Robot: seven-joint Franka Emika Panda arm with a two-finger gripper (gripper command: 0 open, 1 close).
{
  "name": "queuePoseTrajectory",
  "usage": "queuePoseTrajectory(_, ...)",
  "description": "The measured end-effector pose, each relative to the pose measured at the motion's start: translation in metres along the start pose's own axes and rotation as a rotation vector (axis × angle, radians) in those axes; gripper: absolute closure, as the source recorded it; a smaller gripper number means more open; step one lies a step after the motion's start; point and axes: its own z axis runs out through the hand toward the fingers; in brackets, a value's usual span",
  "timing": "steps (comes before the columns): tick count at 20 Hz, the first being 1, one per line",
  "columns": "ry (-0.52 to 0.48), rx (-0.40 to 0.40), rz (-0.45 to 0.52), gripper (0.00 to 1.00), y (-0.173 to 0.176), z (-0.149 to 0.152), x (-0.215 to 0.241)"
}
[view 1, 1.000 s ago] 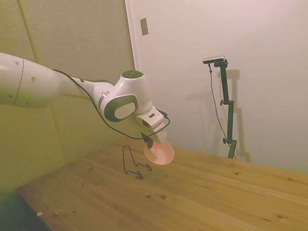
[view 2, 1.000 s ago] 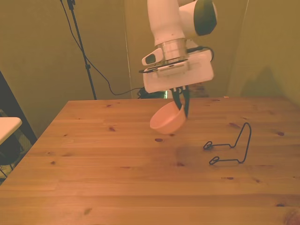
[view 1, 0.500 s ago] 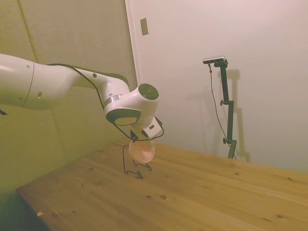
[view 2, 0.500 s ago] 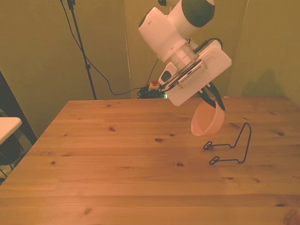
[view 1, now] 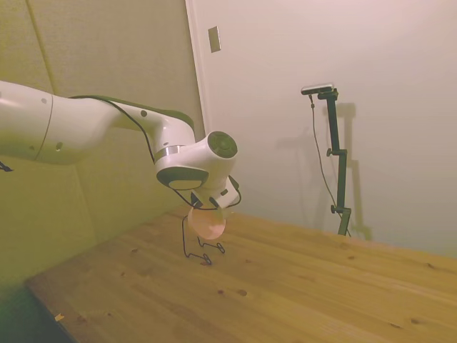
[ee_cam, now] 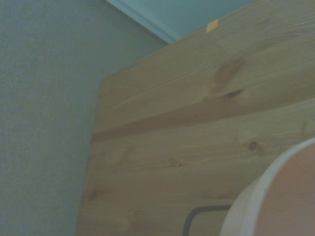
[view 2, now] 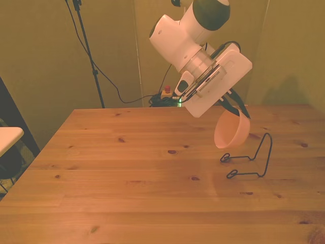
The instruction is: Load the bowl
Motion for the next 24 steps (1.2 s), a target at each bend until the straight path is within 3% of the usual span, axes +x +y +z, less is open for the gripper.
queuePoseTrajectory(14, -0.079, 0.090, 0.049, 1.00, 0.020, 0.058, 0.009)
queuePoseTrajectory(24, -0.066, 0.092, 0.071, 1.00, 0.026, 0.070, 0.014)
